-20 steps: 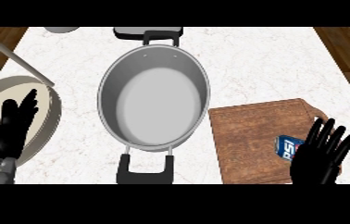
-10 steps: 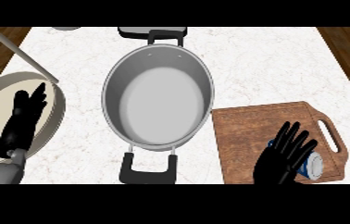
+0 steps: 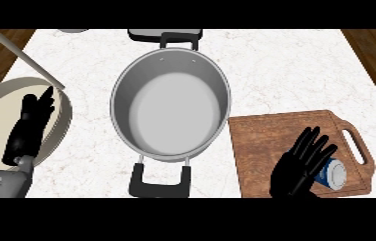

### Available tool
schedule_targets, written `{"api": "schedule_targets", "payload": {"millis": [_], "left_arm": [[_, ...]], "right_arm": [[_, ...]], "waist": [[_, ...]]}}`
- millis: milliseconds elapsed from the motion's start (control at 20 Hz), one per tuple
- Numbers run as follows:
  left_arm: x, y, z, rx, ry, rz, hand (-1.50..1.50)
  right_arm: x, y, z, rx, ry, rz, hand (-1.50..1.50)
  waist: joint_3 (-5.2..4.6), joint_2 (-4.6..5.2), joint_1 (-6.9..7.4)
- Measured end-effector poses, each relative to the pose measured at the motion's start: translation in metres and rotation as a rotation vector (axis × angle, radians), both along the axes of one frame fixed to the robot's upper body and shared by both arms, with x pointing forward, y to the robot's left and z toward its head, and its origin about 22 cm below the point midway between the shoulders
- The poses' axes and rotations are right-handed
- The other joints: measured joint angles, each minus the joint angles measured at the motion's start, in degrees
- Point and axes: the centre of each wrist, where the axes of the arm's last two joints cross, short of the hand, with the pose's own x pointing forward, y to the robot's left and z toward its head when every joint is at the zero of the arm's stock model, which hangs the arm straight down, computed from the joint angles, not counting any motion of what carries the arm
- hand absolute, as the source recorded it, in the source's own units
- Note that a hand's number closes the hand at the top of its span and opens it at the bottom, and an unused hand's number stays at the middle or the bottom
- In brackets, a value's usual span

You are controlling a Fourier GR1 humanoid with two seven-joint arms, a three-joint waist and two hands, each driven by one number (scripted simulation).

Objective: Pick the can from the cutting board and place it in the pot

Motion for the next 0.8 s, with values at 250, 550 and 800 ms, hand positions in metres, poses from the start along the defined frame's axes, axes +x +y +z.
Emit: {"api": "schedule_targets", "payload": {"millis": [250,550,800], "left_arm": [[0.001,-0.001,0.002,-0.008,0.010,-0.004,0.00],[-0.001,-0.004,-0.001,-0.008,0.007,-0.003,0.00],[-0.001,-0.003,-0.001,-0.005,0.003,-0.009,0.00]], "right_arm": [[0.005,-0.001,0.001,0.001,-0.001,-0.038,-1.50],[0.009,-0.006,0.004,0.031,-0.017,-0.082,-1.50],[0.015,-0.015,0.007,0.046,-0.027,-0.106,-1.50]], "waist": [[0.13,0.09,0.11],[0.40,0.04,0.31],[0.44,0.07,0.46]]}}
